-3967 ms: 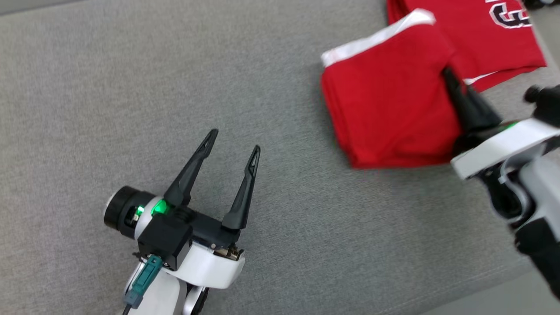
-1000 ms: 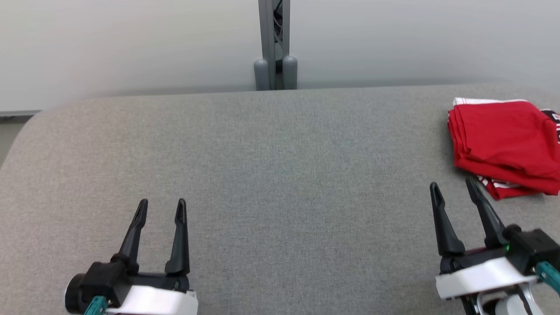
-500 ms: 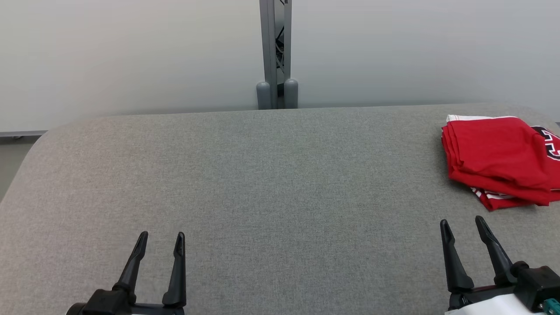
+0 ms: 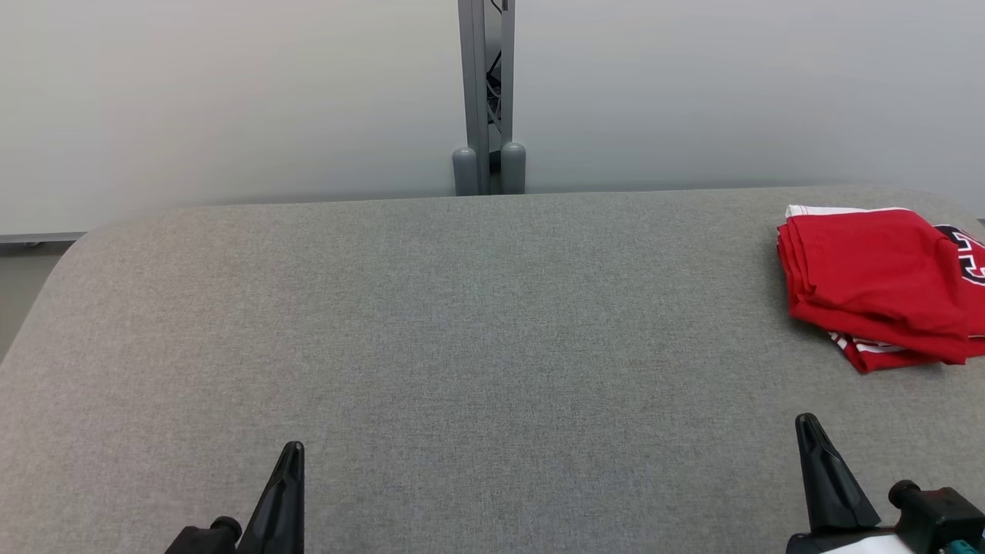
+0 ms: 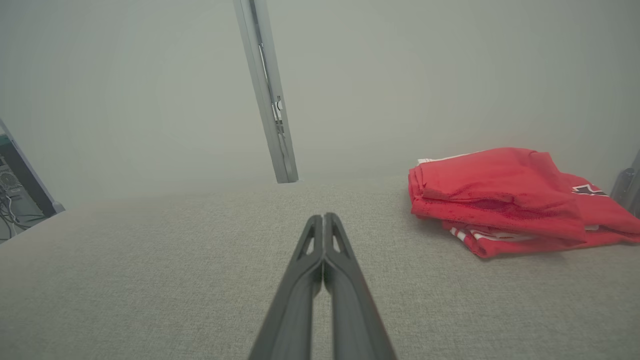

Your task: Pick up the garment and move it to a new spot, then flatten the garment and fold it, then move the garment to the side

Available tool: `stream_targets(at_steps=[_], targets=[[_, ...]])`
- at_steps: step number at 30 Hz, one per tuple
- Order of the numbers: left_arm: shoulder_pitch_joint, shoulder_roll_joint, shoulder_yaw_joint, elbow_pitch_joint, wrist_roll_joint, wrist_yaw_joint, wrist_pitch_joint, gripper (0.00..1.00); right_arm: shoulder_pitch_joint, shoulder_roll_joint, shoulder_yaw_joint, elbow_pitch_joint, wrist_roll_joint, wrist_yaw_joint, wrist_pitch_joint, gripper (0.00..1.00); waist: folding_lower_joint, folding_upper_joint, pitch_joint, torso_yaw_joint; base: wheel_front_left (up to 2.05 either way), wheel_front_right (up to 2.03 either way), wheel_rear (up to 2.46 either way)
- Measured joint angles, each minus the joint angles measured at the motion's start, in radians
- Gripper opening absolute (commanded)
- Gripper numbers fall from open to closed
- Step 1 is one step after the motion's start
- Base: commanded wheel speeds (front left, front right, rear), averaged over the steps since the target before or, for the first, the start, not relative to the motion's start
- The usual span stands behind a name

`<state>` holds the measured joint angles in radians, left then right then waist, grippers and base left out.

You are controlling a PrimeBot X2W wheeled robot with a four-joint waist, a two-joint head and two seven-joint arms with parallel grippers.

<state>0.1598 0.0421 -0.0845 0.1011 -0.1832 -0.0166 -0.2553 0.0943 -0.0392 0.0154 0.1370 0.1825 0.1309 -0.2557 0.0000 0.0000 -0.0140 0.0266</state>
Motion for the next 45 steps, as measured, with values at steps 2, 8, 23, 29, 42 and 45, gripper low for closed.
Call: stream_targets(at_steps=[2, 8, 23, 29, 42, 45], targets=[[0.002, 0.000, -0.001, 0.005, -0.031, 0.000, 0.006, 0.00, 0.002, 0.001, -0.002, 0.005, 0.032, 0.000, 0.009, 0.00, 0.0000, 0.0000, 0.000, 0.000, 0.00, 0.00, 0.00], [-0.011, 0.001, -0.002, 0.019, -0.171, -0.006, 0.028, 0.00, -0.004, -0.005, -0.017, 0.010, 0.176, 0.000, 0.045, 0.00, 0.0000, 0.0000, 0.001, -0.002, 0.00, 0.00, 0.00], [-0.074, 0.004, -0.004, 0.058, -0.434, -0.028, 0.063, 0.00, -0.032, -0.022, -0.054, 0.028, 0.443, 0.000, 0.117, 0.00, 0.0000, 0.0000, 0.003, -0.005, 0.00, 0.00, 0.00], [-0.093, 0.006, -0.005, 0.070, -0.525, -0.036, 0.080, 0.00, -0.044, -0.027, -0.068, 0.032, 0.537, 0.000, 0.143, 0.00, -0.0001, 0.0000, 0.004, -0.006, 0.00, 0.00, 0.00], [-0.130, 0.007, -0.005, 0.090, -0.694, -0.050, 0.106, 0.00, -0.064, -0.035, -0.095, 0.041, 0.708, 0.000, 0.193, 0.00, 0.0000, 0.0000, 0.005, -0.009, 0.00, 0.00, 0.00], [-0.141, 0.008, -0.005, 0.094, -0.732, -0.053, 0.112, 0.00, -0.065, -0.036, -0.101, 0.042, 0.747, 0.000, 0.205, 0.00, 0.0000, 0.0000, 0.006, -0.010, 0.00, 0.00, 0.00]])
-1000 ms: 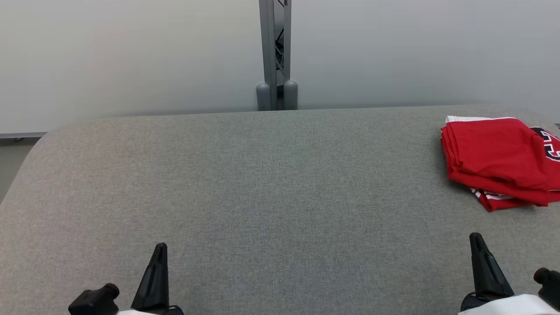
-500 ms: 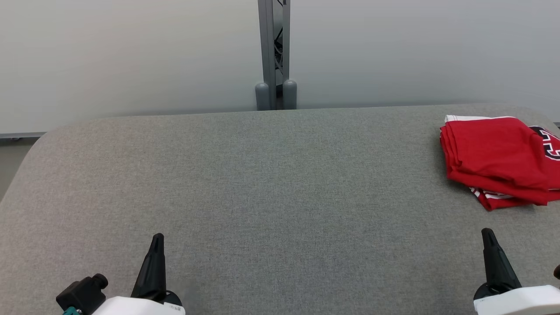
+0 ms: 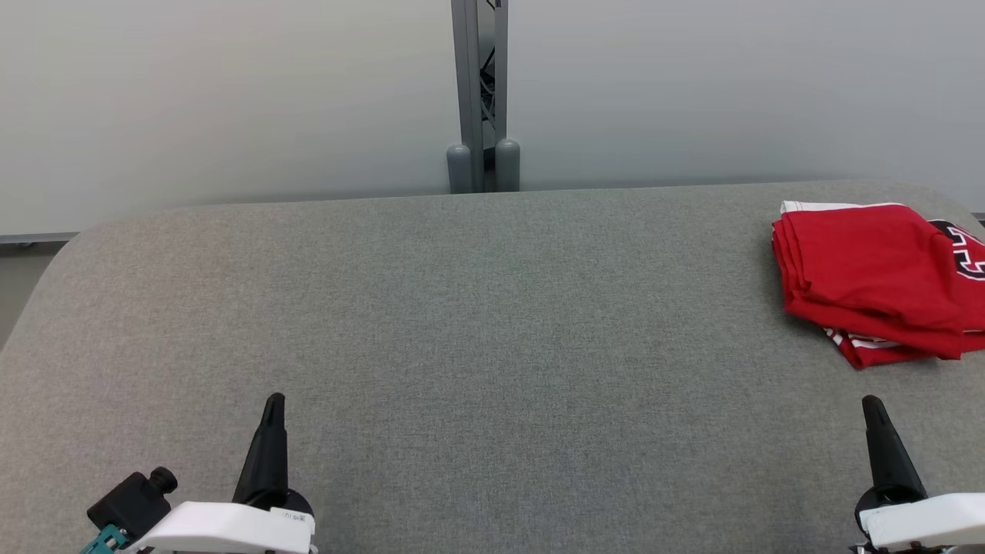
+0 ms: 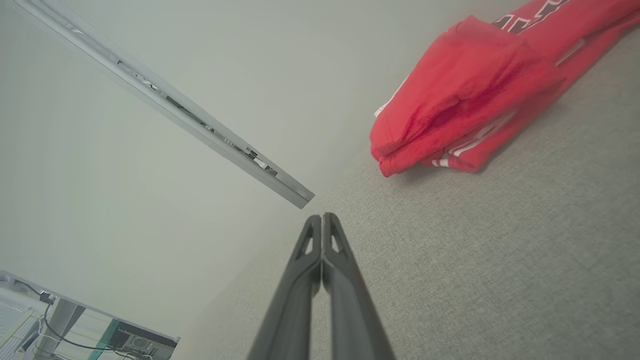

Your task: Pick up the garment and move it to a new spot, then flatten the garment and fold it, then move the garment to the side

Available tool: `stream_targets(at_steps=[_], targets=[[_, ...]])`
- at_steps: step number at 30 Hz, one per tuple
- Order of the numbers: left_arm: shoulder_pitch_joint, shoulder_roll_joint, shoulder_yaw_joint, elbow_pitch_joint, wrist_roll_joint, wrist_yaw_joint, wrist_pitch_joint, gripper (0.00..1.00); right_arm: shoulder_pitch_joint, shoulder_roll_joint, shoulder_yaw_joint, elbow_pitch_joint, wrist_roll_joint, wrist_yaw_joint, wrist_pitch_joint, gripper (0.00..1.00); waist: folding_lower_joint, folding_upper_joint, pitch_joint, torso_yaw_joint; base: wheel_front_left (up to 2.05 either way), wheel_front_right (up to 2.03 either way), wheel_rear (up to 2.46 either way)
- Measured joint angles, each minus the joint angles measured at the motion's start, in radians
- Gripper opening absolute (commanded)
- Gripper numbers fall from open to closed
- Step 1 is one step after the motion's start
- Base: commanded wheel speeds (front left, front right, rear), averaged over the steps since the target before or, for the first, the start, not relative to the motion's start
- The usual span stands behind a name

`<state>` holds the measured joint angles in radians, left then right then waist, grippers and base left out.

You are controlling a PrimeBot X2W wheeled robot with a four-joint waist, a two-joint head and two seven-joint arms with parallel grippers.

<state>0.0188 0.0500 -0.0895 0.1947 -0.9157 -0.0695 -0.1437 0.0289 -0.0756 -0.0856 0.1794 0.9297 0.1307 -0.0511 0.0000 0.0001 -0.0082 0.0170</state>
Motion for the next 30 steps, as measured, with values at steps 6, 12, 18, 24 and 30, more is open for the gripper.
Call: stream_targets(at_steps=[6, 12, 18, 24, 30], targets=[[-0.011, 0.001, 0.000, 0.008, -0.074, -0.005, 0.012, 0.00, -0.012, -0.002, -0.012, 0.004, 0.073, 0.000, 0.023, 0.00, 0.0000, 0.0000, 0.001, -0.001, 0.00, 0.00, 0.00], [-0.029, 0.001, 0.001, 0.015, -0.142, -0.010, 0.022, 0.00, -0.020, -0.005, -0.025, 0.008, 0.143, 0.000, 0.044, 0.00, 0.0000, 0.0000, 0.002, -0.003, 0.00, 0.00, 0.00], [-0.046, 0.002, 0.001, 0.022, -0.207, -0.017, 0.036, 0.00, -0.029, -0.007, -0.037, 0.013, 0.208, 0.000, 0.064, 0.00, 0.0000, 0.0000, 0.002, -0.004, 0.00, 0.00, 0.00], [-0.057, 0.002, 0.002, 0.030, -0.269, -0.019, 0.047, 0.00, -0.037, -0.009, -0.049, 0.017, 0.271, 0.000, 0.086, 0.00, 0.0000, 0.0000, 0.003, -0.005, 0.00, 0.00, 0.00], [-0.069, 0.002, 0.003, 0.036, -0.328, -0.026, 0.056, 0.00, -0.042, -0.012, -0.061, 0.021, 0.330, 0.000, 0.104, 0.00, 0.0000, 0.0000, 0.004, -0.006, 0.00, 0.00, 0.00]])
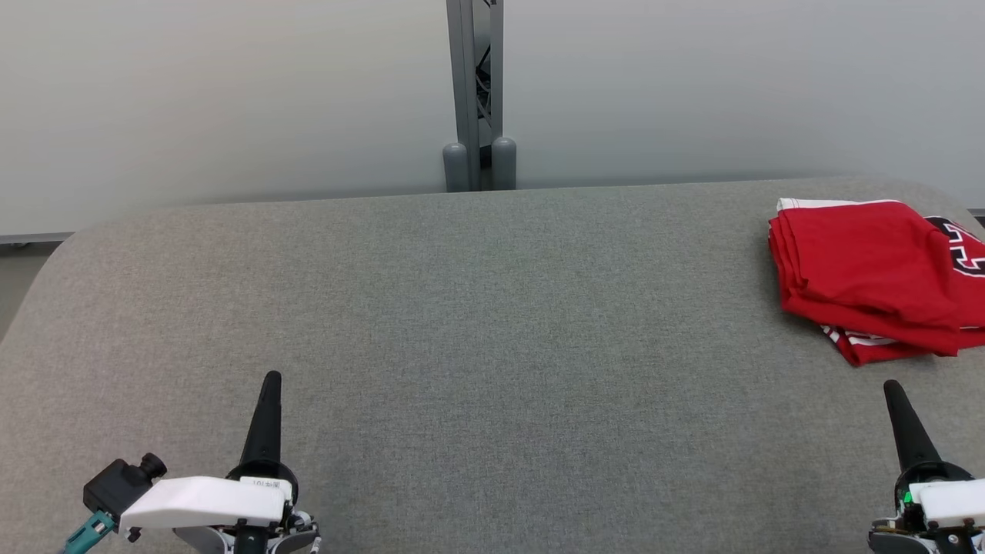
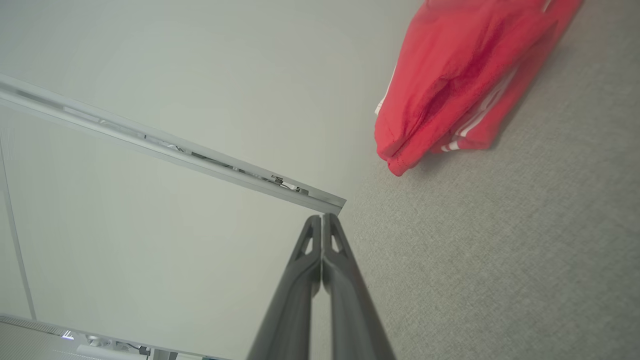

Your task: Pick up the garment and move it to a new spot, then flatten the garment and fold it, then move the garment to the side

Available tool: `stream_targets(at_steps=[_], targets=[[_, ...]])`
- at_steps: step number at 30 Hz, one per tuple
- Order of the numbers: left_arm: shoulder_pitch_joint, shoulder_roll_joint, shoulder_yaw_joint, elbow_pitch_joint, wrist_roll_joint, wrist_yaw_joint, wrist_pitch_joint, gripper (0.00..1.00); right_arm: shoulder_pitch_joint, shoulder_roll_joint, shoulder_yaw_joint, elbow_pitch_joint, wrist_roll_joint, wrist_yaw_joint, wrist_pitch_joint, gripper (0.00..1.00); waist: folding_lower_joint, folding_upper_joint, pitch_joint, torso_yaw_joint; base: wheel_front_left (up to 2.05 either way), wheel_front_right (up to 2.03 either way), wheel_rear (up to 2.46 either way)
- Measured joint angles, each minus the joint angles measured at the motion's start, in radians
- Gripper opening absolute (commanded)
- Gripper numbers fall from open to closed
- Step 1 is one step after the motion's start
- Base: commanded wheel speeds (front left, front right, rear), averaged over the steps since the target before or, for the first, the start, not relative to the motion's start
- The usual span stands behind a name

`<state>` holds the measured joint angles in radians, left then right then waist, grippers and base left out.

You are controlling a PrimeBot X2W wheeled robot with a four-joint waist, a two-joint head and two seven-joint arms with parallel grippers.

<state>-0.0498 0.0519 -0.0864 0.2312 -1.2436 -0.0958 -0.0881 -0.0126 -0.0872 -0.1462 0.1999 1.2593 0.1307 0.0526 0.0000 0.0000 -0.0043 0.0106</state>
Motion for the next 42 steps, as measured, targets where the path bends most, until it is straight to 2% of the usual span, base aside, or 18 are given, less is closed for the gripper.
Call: stream_targets(at_steps=[42], targets=[[-0.079, 0.000, 0.008, 0.040, -0.339, -0.028, 0.062, 0.00, -0.050, -0.005, -0.073, 0.019, 0.337, 0.000, 0.119, 0.00, 0.0000, 0.0000, 0.005, -0.009, 0.00, 0.00, 0.00]])
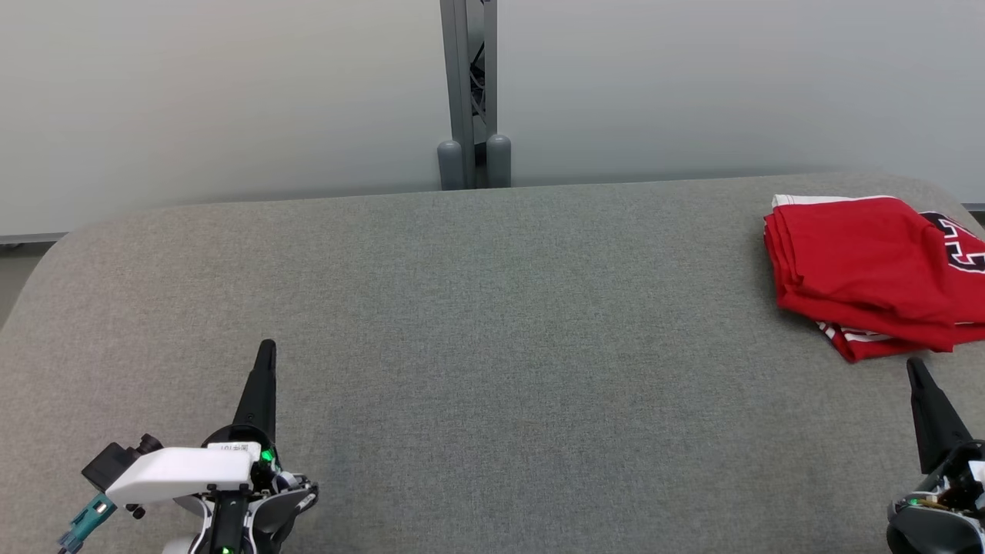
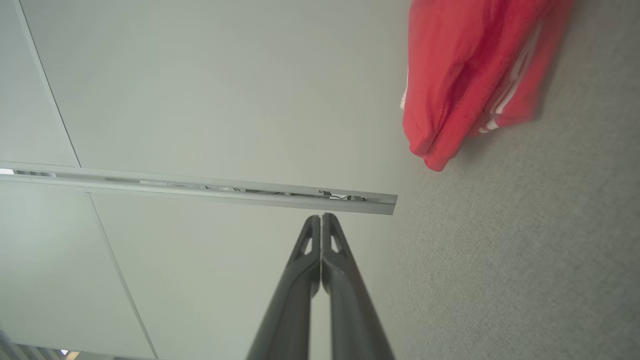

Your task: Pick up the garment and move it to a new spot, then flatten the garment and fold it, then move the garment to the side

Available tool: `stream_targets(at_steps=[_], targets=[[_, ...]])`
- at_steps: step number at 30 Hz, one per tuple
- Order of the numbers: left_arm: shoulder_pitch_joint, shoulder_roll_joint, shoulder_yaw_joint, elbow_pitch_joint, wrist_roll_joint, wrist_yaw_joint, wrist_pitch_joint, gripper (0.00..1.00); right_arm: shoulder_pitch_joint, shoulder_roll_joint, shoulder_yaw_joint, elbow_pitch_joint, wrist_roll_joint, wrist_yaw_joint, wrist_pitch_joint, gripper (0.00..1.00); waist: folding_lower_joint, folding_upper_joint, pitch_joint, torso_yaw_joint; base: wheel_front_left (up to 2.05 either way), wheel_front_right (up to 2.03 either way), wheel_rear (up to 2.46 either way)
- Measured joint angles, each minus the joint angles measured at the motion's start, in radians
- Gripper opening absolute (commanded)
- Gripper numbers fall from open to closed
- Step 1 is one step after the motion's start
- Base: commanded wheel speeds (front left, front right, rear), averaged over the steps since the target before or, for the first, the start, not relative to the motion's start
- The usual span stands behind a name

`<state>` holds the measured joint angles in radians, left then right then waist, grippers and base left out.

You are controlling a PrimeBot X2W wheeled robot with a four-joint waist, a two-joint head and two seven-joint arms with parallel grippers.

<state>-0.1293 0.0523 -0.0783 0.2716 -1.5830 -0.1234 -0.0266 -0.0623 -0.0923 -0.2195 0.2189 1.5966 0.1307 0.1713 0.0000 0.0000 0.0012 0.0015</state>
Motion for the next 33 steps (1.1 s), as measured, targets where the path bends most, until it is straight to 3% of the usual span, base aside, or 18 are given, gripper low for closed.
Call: stream_targets(at_steps=[8, 33], targets=[[-0.015, 0.000, 0.002, 0.006, -0.052, -0.006, 0.009, 0.00, -0.007, 0.000, -0.012, 0.004, 0.051, 0.000, 0.015, 0.00, 0.0000, 0.0000, 0.001, -0.002, 0.00, 0.00, 0.00], [-0.016, -0.001, 0.004, 0.006, -0.054, -0.006, 0.010, 0.00, -0.009, 0.004, -0.022, 0.005, 0.049, 0.000, 0.024, 0.00, 0.0000, 0.0000, 0.001, -0.002, 0.00, 0.00, 0.00]])
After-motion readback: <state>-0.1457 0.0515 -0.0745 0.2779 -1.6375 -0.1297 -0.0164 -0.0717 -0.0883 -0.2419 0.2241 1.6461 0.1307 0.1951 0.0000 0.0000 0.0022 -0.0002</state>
